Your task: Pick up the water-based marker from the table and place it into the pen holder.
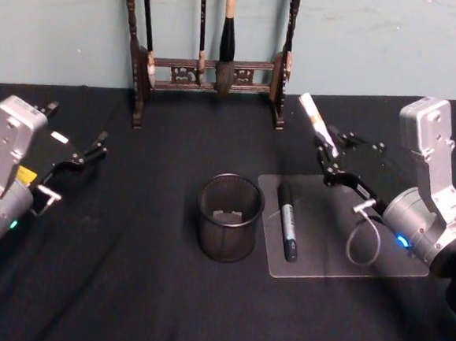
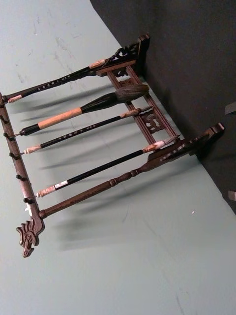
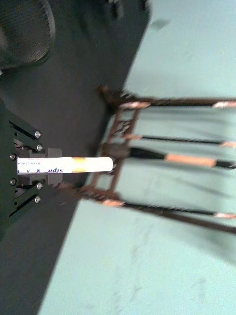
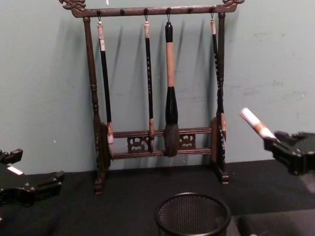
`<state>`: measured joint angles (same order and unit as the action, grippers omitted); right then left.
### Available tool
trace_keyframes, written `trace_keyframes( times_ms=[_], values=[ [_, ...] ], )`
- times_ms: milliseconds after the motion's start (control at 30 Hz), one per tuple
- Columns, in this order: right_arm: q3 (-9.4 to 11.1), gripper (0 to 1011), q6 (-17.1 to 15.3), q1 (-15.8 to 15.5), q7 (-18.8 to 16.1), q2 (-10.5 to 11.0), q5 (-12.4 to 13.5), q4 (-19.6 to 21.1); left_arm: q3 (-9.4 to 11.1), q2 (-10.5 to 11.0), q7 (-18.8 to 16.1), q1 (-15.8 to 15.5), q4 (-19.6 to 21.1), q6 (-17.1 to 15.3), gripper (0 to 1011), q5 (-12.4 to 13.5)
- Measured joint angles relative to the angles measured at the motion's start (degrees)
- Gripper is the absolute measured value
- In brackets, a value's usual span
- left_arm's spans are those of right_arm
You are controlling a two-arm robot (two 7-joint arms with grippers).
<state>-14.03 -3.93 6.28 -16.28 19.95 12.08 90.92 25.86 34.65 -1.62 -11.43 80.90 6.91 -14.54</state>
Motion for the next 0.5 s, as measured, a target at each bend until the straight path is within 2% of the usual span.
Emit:
trace_keyframes(
  times_ms=[33,200,500],
  values=[
    [-0.1,182,2.3,0.2,-1.3,-0.4,0.8,-0.5,0.0,0.0,0.0,0.0,0.0,0.0,1001,0.0],
    [-1.3,182,6.5,1.2,-5.5,-1.3,3.5,-2.2,0.0,0.0,0.0,0.0,0.0,0.0,1001,0.0],
    [-4.0,182,8.6,2.8,-10.4,-1.9,7.8,-3.5,0.0,0.0,0.0,0.0,0.0,0.0,1001,0.0]
  ],
)
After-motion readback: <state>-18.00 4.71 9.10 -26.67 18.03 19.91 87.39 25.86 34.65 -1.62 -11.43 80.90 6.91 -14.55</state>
